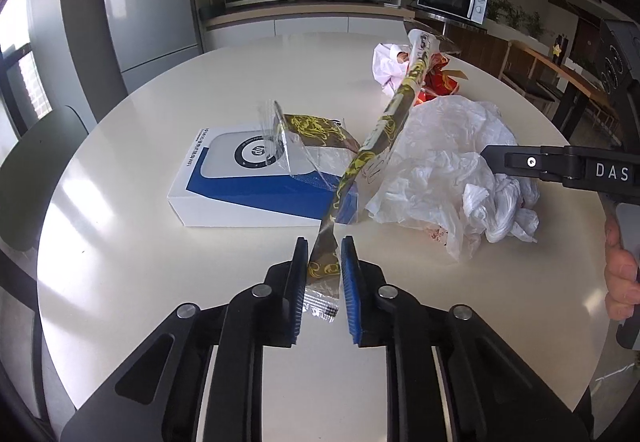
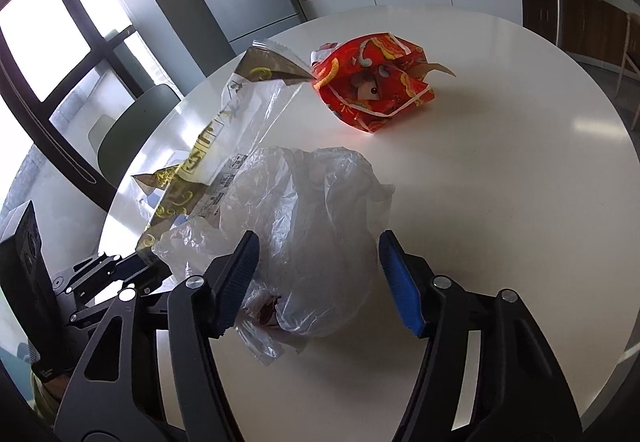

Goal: Collect trash
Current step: 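Grasp the yellow-printed wrapper with the left tool while the right tool grasps the white bag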

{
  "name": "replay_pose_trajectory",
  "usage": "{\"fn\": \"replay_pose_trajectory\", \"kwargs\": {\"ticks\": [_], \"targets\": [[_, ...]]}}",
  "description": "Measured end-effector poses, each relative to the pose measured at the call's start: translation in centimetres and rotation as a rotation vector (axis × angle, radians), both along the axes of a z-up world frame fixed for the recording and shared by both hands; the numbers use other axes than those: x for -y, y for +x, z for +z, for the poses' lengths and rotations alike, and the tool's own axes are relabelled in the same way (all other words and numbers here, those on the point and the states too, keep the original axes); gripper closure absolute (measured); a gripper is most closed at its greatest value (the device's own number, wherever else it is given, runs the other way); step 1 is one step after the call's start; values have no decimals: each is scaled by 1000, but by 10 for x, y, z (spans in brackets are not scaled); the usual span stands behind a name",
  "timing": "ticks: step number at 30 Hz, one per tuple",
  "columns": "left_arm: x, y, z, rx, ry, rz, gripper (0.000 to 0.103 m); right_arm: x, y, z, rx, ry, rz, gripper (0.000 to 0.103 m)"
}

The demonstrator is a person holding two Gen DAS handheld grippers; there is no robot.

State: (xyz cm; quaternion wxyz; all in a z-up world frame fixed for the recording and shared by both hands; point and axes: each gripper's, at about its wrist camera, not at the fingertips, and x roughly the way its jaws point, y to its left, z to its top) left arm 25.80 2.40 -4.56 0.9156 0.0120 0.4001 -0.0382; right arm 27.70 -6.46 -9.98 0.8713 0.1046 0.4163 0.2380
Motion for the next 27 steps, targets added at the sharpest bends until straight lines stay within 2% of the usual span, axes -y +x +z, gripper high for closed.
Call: {"fn": "replay_pose_trajectory", "kwargs": {"ticks": [1,2,3,4,14,20,27], "targets": [[-1,-2,0,1,-8,4,97,0,-2,1,5,7,5,69],[-3,-4,1,7,-19,10,98,0,-4,2,14,5,5,74],[-5,-6,2,12,-31,18,99,-1,-6,5,26,0,6,84],[-7,-9,3,15,-41,25,99,0,-9,8,38,-5,6,88],[-20,-43,26,75,-111,84,100,13,-39,32,112,20,-2,91],[-26,-69,40,101,-156,115,100,30,-55,41,110,86,-21,91],[-22,-99,51,141,-165,111,100,41,-82,50,114,136,-25,91]]}}
